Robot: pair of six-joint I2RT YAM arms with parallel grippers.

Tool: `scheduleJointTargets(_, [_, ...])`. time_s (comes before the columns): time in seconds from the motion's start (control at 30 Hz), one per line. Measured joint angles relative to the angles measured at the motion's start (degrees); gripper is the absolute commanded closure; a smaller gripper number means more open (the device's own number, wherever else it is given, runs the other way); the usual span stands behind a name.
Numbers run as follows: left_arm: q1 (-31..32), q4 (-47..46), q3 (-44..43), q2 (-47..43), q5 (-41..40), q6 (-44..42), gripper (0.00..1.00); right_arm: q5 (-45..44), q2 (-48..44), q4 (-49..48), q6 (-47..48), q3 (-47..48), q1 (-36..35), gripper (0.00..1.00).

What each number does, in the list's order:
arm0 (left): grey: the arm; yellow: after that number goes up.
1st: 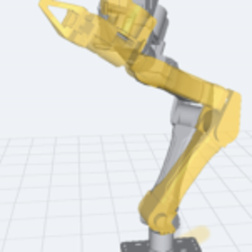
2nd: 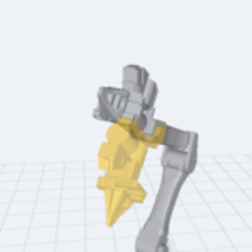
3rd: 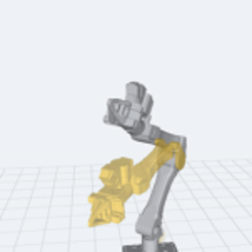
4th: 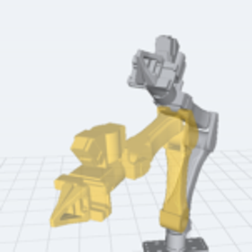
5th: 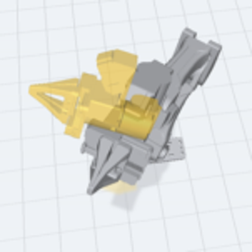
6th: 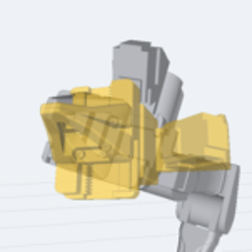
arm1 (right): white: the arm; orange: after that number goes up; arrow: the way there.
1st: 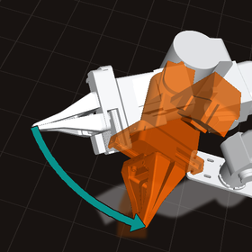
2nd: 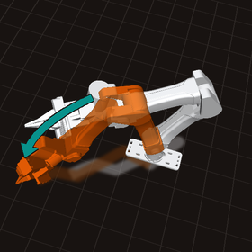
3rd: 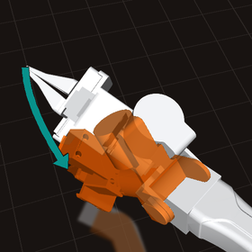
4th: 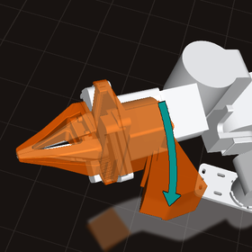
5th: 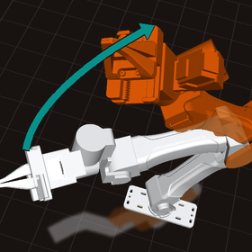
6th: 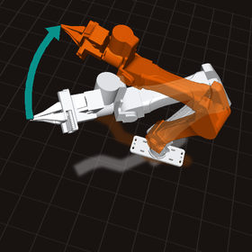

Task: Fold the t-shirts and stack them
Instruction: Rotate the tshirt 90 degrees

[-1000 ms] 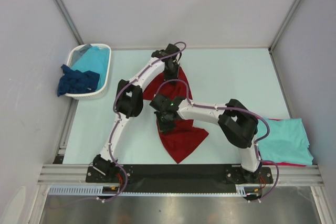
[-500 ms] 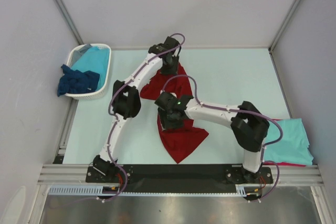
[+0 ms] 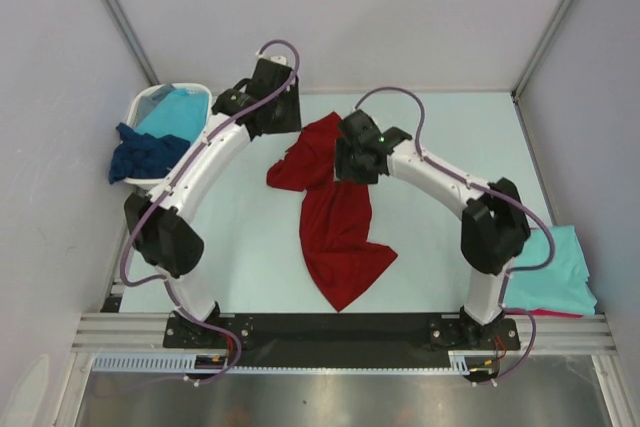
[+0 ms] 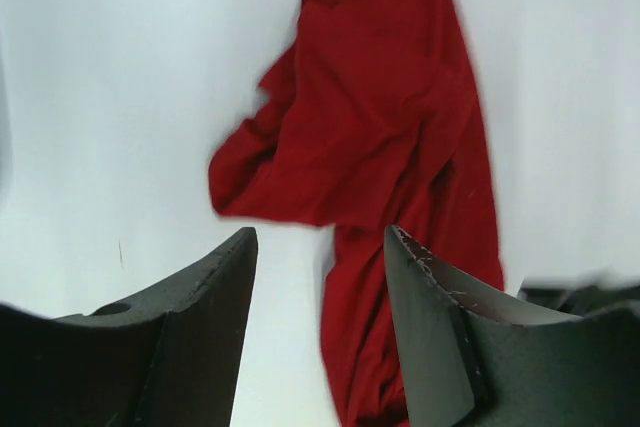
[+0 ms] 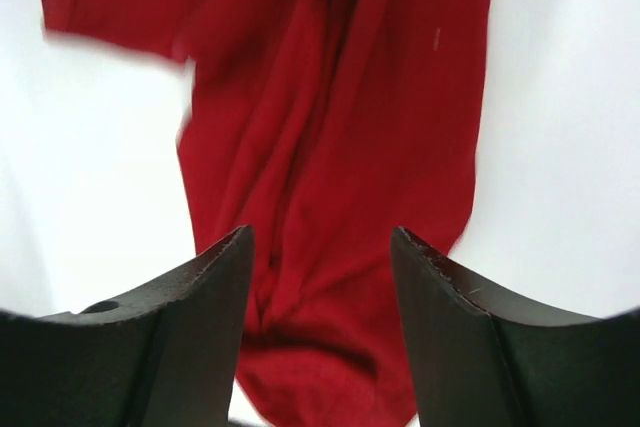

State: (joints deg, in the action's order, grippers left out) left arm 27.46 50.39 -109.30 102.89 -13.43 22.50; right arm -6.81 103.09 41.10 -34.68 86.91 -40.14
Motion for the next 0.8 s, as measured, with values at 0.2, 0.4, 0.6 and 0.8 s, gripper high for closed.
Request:
scheduleJointTargets(0.2, [0.0, -2.38, 17.88, -2.8, 0.07, 2.51, 0.45, 0.59, 15.58, 1.36, 2.84, 19.63, 6.69, 0.4])
scheduleJointTargets(0.4, [0.0, -3.02, 22.4, -1.62, 0.09, 3.54, 0.46, 0.63, 31.85, 5.51, 4.55, 44.19, 11.04, 0.41])
scheduleJointTargets(0.6, [-0.28, -4.55, 20.68, 2.99, 0.35, 4.0, 0.48, 1.05, 38.29, 9.29, 5.14, 49.83, 14.21, 0.43])
scheduleJointTargets(0.8, [-0.48, -4.85, 20.02, 9.35, 0.98, 4.04, 0.5, 1.18, 40.37, 10.51, 6.01, 49.83, 16.17, 0.45])
